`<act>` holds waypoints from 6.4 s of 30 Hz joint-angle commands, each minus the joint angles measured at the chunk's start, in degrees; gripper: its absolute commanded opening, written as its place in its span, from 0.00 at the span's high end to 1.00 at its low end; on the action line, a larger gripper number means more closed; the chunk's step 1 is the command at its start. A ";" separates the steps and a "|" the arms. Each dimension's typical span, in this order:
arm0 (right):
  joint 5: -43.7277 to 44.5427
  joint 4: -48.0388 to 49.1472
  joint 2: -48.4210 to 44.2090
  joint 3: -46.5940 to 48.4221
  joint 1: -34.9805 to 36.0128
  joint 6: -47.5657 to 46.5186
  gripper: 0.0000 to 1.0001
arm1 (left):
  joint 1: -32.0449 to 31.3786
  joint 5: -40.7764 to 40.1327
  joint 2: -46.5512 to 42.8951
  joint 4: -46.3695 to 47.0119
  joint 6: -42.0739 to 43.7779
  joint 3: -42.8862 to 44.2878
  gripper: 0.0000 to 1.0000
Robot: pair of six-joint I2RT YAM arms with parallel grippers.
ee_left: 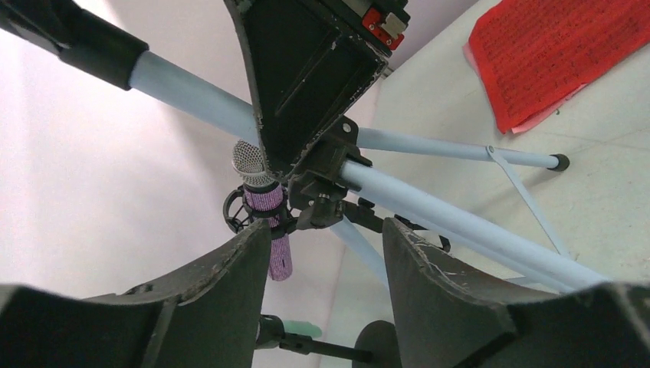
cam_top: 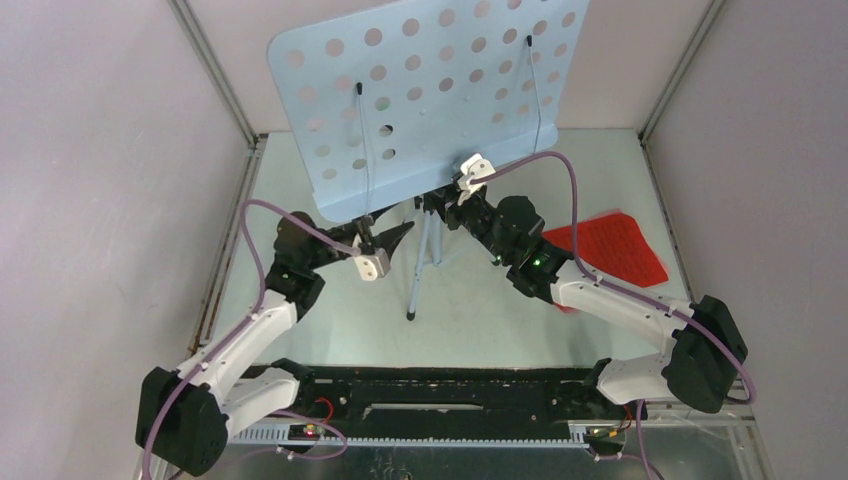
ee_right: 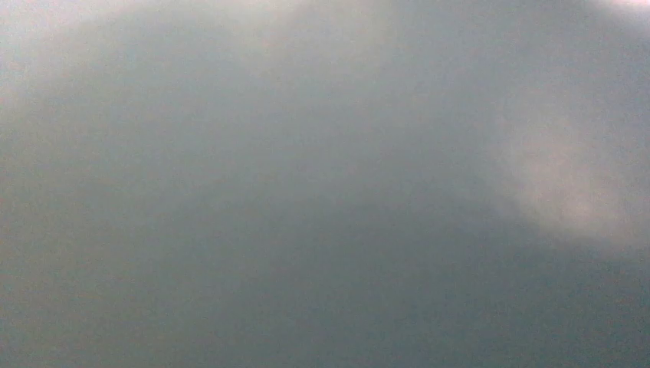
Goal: Pack up the instrument practice props
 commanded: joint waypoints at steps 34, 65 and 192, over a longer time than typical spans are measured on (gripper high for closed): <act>-6.30 -9.43 0.86 0.02 3.84 -0.01 1.00 | -2.68 -3.78 6.55 -8.16 13.00 9.40 0.71; -5.86 -9.32 1.23 0.02 4.14 -0.27 1.00 | -3.63 -22.12 6.00 19.92 -58.87 0.17 1.00; -4.79 -10.90 3.52 1.61 5.94 -2.14 1.00 | -2.33 -7.78 0.40 -2.15 1.57 2.93 1.00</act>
